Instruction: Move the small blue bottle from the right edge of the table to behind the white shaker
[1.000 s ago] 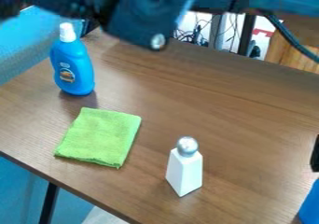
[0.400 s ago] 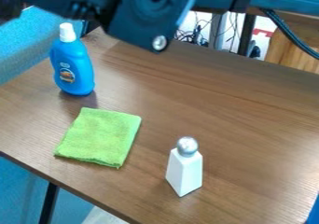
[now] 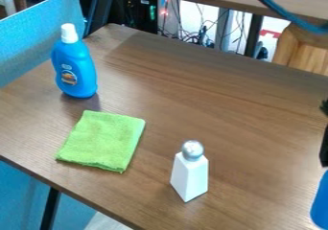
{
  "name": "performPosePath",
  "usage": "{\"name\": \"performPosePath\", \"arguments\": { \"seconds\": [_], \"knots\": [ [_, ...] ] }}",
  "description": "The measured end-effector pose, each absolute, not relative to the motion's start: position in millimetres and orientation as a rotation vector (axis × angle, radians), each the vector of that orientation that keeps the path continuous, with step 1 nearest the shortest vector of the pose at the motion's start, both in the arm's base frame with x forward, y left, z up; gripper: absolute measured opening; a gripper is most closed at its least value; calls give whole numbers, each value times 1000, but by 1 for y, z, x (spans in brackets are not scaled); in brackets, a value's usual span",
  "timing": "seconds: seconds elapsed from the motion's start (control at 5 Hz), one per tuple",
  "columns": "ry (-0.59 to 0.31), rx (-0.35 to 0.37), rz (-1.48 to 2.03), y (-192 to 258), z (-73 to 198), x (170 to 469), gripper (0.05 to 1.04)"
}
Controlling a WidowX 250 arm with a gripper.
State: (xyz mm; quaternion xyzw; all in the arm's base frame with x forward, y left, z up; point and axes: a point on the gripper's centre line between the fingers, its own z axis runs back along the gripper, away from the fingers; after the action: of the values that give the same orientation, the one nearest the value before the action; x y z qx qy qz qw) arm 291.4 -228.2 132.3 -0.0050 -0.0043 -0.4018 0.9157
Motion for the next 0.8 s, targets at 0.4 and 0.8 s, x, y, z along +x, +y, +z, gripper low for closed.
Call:
{"name": "performPosePath", "arguments": {
  "seconds": [0.4, 0.8],
  "knots": [
    [-21, 44, -702, -168, 134, 306, 375],
    [-33, 59, -553, -91, 135, 324, 375]
  ]
}}
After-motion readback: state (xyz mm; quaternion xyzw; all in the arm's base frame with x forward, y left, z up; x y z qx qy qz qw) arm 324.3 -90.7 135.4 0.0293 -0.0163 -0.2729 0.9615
